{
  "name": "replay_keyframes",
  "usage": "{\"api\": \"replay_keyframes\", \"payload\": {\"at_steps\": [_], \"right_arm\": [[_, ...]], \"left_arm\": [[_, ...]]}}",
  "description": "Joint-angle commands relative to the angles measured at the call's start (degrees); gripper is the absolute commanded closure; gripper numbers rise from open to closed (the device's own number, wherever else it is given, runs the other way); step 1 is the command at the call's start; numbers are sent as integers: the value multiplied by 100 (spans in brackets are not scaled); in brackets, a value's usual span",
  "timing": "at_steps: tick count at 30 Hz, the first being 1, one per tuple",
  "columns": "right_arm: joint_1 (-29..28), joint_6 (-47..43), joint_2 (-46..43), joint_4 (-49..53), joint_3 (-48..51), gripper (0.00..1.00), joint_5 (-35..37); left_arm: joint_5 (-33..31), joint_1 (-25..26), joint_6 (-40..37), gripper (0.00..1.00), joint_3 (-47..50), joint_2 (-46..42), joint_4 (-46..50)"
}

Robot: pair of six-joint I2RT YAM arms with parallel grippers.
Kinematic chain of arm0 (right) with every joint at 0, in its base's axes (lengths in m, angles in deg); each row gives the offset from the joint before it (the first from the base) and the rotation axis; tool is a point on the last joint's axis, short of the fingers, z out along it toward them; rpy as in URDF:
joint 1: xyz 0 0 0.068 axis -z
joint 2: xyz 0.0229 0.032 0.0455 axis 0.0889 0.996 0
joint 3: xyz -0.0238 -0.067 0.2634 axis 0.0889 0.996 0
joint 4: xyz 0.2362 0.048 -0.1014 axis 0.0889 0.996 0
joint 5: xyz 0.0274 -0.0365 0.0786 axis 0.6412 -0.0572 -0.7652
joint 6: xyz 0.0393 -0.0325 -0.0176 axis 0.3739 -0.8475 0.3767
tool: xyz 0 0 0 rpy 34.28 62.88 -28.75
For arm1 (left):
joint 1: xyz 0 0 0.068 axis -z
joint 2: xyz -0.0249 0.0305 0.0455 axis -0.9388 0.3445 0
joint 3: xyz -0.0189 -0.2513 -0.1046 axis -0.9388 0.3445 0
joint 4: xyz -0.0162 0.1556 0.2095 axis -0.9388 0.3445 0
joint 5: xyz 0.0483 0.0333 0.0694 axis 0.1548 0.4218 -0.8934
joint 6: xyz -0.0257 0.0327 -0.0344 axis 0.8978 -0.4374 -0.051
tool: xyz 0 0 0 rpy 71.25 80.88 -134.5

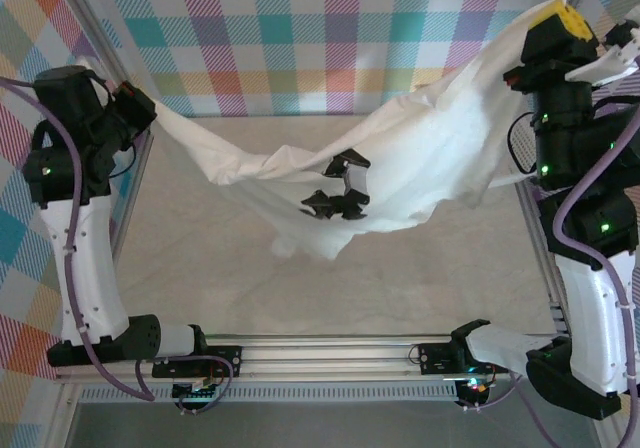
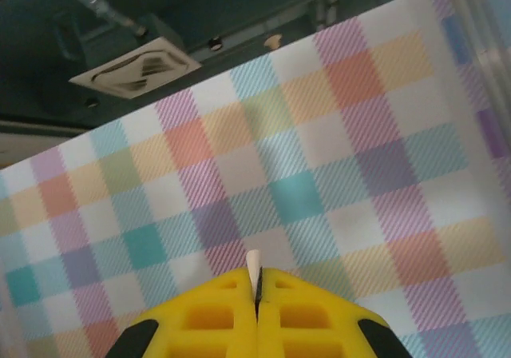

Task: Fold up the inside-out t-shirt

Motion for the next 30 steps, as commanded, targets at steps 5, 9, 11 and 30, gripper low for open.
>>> {"api": "replay_keyframes", "payload": {"at_steps": [5,9,11,30], "right_arm": [[1178,1057,1326,2649,41,100,-825],[1257,1156,1204,2391,1200,100,-2012],[1251,1075,1201,2247,1691,100,-2625],[1244,1247,846,1970,2918,100,-3811]], "left_arm": [[657,-113,276,96,2774,1340,-553],[726,-112,199,72,3568,1131,-898],[1131,-53,131,64,3809,923,-1125],[-881,3084,-1979,20,-37,4639,-705]]}}
